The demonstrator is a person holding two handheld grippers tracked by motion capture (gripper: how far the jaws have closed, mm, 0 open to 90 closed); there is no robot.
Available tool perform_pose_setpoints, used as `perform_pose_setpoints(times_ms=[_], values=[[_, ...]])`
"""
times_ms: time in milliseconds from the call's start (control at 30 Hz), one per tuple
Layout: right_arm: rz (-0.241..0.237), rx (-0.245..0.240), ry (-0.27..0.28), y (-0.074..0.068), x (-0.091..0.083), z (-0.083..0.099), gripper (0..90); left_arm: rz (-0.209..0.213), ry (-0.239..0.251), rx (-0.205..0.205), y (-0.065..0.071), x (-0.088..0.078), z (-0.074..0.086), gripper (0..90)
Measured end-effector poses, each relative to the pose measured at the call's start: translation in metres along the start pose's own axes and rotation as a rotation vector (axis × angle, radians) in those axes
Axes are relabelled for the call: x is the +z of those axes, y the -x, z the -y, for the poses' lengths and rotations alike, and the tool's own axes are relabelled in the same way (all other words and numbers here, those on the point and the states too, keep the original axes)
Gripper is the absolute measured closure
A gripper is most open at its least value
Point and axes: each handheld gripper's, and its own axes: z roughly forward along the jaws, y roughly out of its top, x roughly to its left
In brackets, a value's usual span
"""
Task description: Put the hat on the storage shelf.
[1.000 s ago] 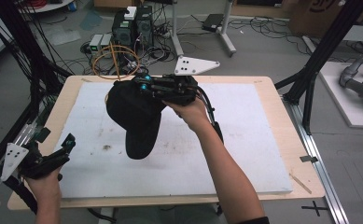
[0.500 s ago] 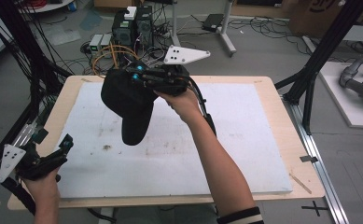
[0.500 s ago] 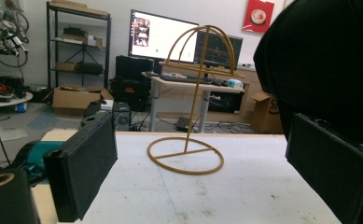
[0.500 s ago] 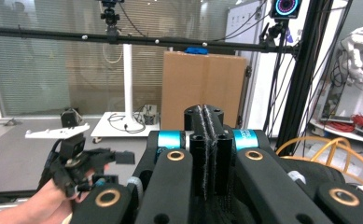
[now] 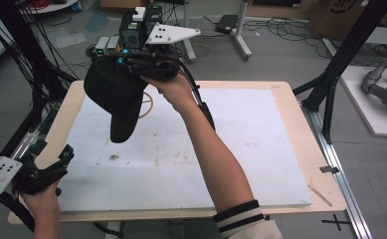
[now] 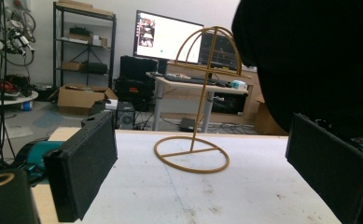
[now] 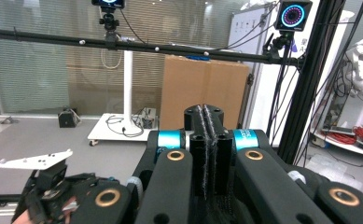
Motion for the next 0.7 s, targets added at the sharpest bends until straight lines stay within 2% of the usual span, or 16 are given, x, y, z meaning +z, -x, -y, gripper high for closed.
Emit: perform_pose_setpoints(times_ms=[300, 600, 700], values=[[-0.01, -0.005, 0.0, 0.009, 0.029, -0.012, 89.9, -0.012, 0.001, -0.002, -0.003, -0.006, 0.0, 9.2], [0.009, -0.013, -0.008, 0.023, 0.065, -0.024, 89.9, -0.021, 0.007, -0.003, -0.006, -0.012, -0.001, 9.2], [0.017, -0.02, -0.015, 0.026, 0.071, -0.026, 89.9, -0.024, 0.01, -0.006, -0.007, -0.014, -0.001, 9.2]])
